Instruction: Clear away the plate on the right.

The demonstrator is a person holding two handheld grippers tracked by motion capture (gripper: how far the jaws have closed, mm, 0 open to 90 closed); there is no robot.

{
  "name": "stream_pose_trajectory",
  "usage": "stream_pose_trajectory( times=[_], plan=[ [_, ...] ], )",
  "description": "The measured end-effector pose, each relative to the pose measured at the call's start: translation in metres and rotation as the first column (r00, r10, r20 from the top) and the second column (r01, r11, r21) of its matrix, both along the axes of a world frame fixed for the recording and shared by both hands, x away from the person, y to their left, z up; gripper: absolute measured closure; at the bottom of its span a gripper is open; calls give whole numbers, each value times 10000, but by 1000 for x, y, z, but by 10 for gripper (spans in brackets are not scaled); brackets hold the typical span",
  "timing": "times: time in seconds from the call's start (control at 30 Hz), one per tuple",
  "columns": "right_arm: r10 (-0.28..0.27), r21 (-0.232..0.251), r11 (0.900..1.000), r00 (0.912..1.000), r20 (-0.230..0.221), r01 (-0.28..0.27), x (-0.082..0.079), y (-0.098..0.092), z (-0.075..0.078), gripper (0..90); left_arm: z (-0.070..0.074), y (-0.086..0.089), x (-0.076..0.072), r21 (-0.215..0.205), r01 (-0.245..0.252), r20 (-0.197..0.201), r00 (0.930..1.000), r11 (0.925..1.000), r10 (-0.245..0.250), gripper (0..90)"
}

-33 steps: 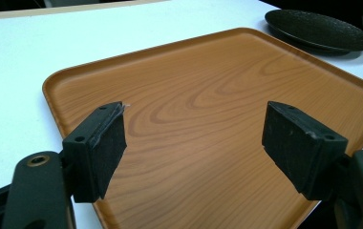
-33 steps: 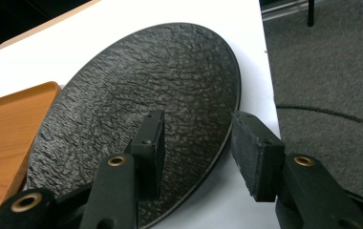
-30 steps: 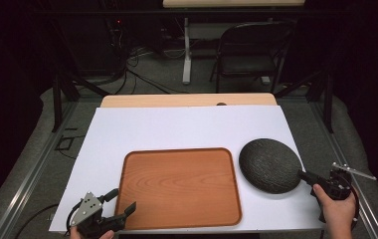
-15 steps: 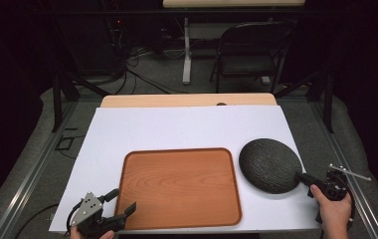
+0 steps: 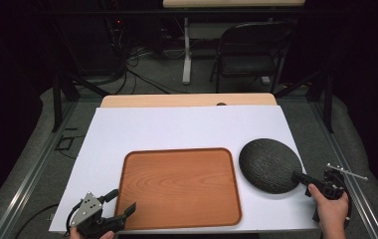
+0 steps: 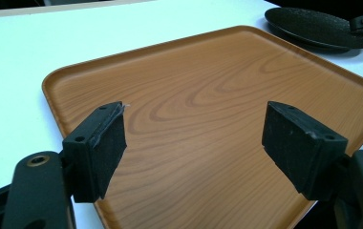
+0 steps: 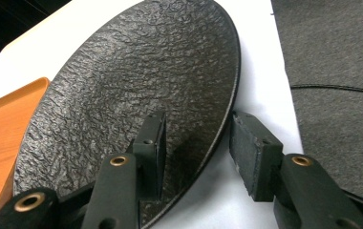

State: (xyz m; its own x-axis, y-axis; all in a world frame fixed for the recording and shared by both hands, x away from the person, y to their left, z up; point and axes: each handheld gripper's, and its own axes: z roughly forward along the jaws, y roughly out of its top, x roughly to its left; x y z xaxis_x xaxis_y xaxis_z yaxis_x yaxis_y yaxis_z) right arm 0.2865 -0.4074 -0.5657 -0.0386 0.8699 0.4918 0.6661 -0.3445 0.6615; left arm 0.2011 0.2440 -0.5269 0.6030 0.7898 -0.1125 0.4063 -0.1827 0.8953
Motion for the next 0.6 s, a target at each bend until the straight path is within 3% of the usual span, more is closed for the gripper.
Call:
stream_pose_trajectory(
  times=[0.13, 0.17, 0.6],
  plan=[
    [-2, 238, 9997, 9999, -138, 5, 2, 3, 0, 572, 0, 0, -1, 2, -74, -5, 10000, 10000, 74, 229],
    [26, 64, 10000, 10000, 19, -26, 4, 1, -2, 572, 0, 1, 0, 4, -77, 5, 10000, 10000, 77, 229],
    [-174, 968, 9952, 9998, 5, 172, 11, -3, -6, 579, -1, 2, -1, -25, -185, -43, 9998, 9998, 184, 229]
  ],
)
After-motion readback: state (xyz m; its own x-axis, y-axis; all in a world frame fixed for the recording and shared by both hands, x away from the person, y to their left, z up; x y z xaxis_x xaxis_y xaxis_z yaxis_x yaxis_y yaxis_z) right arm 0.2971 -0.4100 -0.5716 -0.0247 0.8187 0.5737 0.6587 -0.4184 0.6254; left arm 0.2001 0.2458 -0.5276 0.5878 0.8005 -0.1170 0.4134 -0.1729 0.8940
